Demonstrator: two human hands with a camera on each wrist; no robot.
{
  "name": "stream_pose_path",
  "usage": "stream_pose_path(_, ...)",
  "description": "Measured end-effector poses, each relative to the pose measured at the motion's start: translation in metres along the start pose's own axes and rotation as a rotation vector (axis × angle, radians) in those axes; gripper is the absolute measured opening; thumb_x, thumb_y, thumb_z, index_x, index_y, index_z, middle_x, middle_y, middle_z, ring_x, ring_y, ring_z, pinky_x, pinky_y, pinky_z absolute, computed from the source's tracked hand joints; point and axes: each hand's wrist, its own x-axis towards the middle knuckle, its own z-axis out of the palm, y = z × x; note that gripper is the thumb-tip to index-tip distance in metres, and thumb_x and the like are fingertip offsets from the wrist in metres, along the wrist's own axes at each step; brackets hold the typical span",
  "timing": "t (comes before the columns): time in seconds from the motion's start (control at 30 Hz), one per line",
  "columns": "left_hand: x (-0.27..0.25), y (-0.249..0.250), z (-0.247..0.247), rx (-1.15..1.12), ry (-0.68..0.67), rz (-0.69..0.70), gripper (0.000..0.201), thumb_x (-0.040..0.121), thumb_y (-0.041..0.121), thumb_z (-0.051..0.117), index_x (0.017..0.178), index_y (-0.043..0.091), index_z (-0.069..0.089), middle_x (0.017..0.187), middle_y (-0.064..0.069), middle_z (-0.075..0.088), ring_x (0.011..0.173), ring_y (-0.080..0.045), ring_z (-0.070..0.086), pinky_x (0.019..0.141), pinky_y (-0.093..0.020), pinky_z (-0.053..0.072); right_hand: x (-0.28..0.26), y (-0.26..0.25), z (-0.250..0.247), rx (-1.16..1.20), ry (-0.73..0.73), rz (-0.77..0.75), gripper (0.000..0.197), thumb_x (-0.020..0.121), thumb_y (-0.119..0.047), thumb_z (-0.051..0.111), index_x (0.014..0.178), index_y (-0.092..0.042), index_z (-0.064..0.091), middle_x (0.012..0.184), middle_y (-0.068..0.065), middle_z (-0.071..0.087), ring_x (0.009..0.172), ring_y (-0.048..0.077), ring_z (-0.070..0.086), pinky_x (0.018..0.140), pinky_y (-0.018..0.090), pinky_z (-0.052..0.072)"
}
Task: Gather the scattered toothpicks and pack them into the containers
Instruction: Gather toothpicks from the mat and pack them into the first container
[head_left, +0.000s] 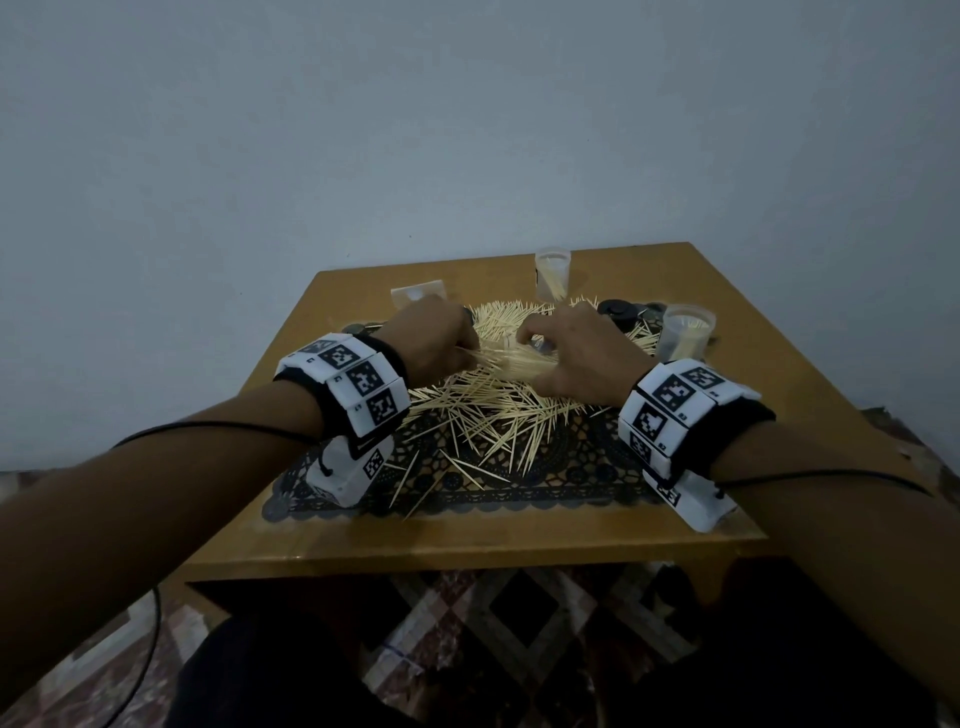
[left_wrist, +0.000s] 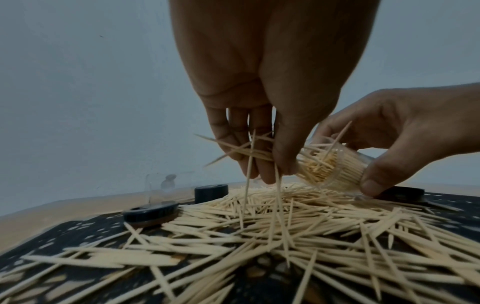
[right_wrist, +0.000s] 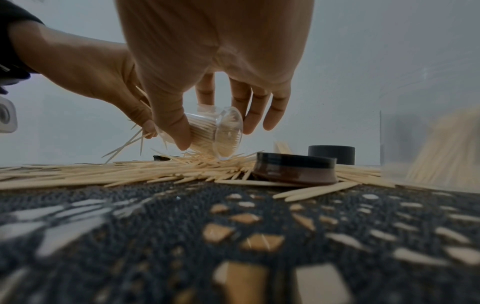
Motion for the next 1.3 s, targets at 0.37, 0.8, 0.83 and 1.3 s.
stream_pose_path(0.37,0.007,0.011,0.01,-0.022,-0.054,-0.043,0.028,0.093,0.01,0.057,0.12,0.007,0.056,0.111,-0.013,0.063,0.09,-0.024,0.058,0.072,-0.028,0.04,0.002,0.004,0.003,0.029,0.031,-0.047,0.048,0.067,-0.035,0.079,0.11,-0.022,0.061,0.099,0.008,0.064,0.092,0.026,0.056,0.08,0.041,0.051)
stream_pose_path(0.8,-0.001,0.029,0.013,-0.716,-0.048,-0.271,0.067,0.083,-0.004,0.05,0.143,-0.002,0.022,0.118,-0.024,0.045,0.102,-0.031,0.047,0.076,-0.037,0.043,0.002,0.006,0.005,0.075,0.067,-0.085,0.046,0.07,-0.034,0.08,0.11,-0.019,0.062,0.097,0.008,0.065,0.086,0.024,0.059,0.073,0.034,0.051)
stream_pose_path(0.83,-0.002,0.033,0.015,-0.784,-0.081,-0.244,0.071,0.078,-0.003,0.051,0.142,-0.002,0.02,0.112,-0.024,0.044,0.095,-0.03,0.045,0.067,-0.039,0.04,0.002,0.005,0.005,0.087,0.071,-0.092,0.046,0.069,-0.032,0.081,0.109,-0.018,0.063,0.096,0.007,0.066,0.084,0.024,0.06,0.071,0.034,0.051)
stream_pose_path(1.3,-0.017,0.015,0.015,-0.551,0.042,-0.324,0.059,0.086,-0.002,0.053,0.142,0.005,0.036,0.14,-0.015,0.044,0.128,-0.029,0.044,0.091,-0.03,0.042,0.005,0.009,0.006,0.042,0.085,-0.002,0.048,0.069,-0.037,0.08,0.11,-0.024,0.058,0.1,0.006,0.064,0.093,0.025,0.06,0.079,0.04,0.054)
